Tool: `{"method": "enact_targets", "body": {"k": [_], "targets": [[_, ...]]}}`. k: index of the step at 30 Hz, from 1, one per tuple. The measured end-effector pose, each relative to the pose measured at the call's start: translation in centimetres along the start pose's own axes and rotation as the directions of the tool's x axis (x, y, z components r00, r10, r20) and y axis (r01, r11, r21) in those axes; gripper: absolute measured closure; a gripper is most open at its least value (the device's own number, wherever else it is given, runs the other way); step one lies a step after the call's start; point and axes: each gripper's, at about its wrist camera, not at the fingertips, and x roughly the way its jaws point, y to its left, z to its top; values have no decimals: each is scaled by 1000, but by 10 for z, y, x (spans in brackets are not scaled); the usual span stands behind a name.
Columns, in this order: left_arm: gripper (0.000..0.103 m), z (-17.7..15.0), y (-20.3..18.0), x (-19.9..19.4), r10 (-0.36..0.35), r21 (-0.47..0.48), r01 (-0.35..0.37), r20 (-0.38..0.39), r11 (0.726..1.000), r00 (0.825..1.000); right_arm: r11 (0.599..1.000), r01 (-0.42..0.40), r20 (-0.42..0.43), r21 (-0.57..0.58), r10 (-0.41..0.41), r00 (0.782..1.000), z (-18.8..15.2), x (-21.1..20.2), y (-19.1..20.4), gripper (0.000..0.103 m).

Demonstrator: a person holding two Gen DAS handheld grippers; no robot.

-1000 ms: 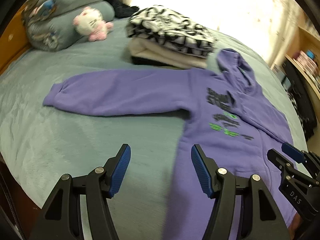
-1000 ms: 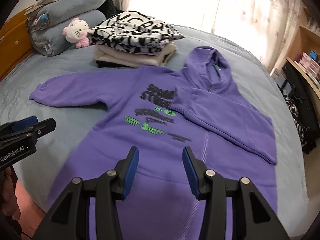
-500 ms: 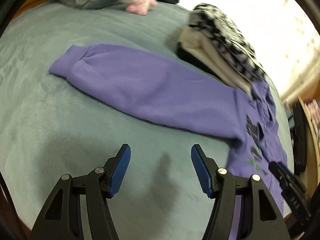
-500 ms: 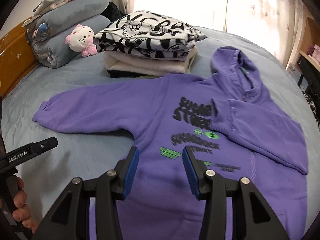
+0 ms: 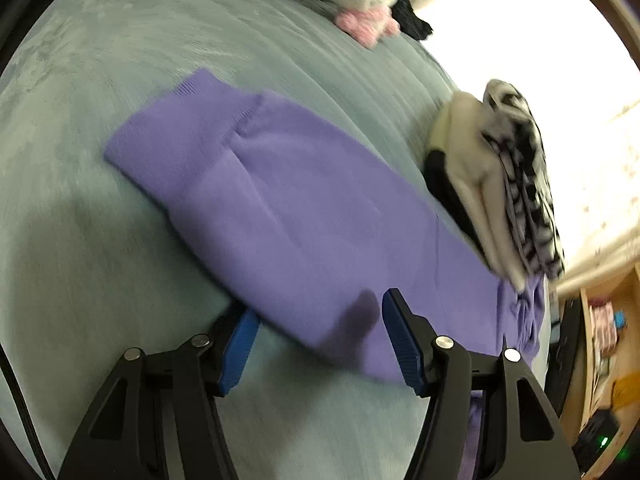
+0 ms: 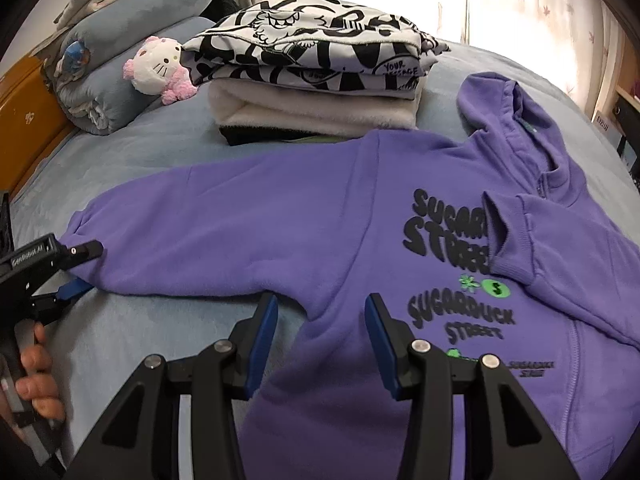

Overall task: Fold large clothes
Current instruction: 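Fold the gripped sleeve across the hoodie front with the left tool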

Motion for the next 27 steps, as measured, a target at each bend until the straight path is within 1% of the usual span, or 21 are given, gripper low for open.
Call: {"method": "enact_targets", "body": {"k": [1, 2, 3, 4, 5, 6, 7, 10, 12, 14, 15, 17, 18, 19, 21, 23, 24, 26, 27], "targets": [[49, 4, 3, 1, 6, -7, -6, 6, 1000, 1000, 1000, -6, -4, 6, 6, 1000, 0, 2, 0, 58], [60, 9, 5, 1, 20, -11, -20, 13, 1000, 1000, 1000, -12, -8, 14, 12, 1000, 0, 3, -1, 58], [73, 13, 6, 3, 46, -8, -46, 21, 999, 999, 1000, -19, -12, 24, 19, 1000, 0, 4, -2, 58], [80, 15, 5, 4, 71, -2, -70, 26, 998, 997, 999, -27, -17, 35, 27, 999, 0, 5, -4, 58], [88, 17, 4, 4, 81, 3, -82, 30, 997, 996, 999, -32, -23, 44, 33, 999, 0, 6, -5, 58], [93, 18, 2, 3, 84, 13, -85, 36, 996, 996, 998, -37, -27, 54, 38, 999, -1, 6, -7, 58], [94, 18, -3, 1, 90, 29, -92, 50, 995, 995, 997, -41, -31, 65, 43, 999, -1, 6, -10, 58], [96, 11, -34, -14, 135, 144, -152, 119, 978, 984, 994, -54, -33, 92, 57, 998, -3, 1, -18, 58], [97, 2, -64, -26, 127, 234, -160, 150, 959, 981, 992, -60, -14, 108, 62, 998, -4, -8, -26, 58], [97, -12, -96, -38, 112, 318, -164, 177, 934, 978, 991, -63, 11, 118, 62, 998, -6, -21, -35, 58], [97, -22, -118, -45, 101, 373, -169, 194, 912, 976, 990, -64, 21, 123, 62, 998, -7, -26, -40, 58], [97, -40, -151, -54, 79, 445, -164, 204, 881, 976, 988, -65, 38, 137, 60, 997, -9, -38, -51, 58], [97, -51, -169, -59, 65, 482, -156, 202, 862, 977, 987, -63, 49, 146, 56, 997, -10, -44, -58, 58], [97, -59, -178, -62, 55, 504, -150, 198, 851, 979, 986, -59, 60, 155, 50, 997, -12, -51, -65, 57], [97, -82, -212, -67, 23, 567, -126, 185, 814, 982, 983, -49, 79, 174, 36, 996, -16, -64, -81, 57], [97, -101, -231, -73, -4, 606, -100, 168, 789, 986, 979, -37, 96, 201, 18, 995, -23, -77, -101, 57], [97, -113, -246, -75, -24, 630, -77, 150, 773, 988, 977, -32, 101, 212, 10, 995, -26, -82, -109, 57], [97, -131, -262, -78, -49, 659, -40, 116, 751, 992, 971, -18, 108, 238, -8, 994, -33, -92, -127, 57], [97, -144, -275, -77, -65, 676, -9, 84, 737, 994, 966, -7, 110, 257, -22, 994, -39, -99, -140, 57]]}}
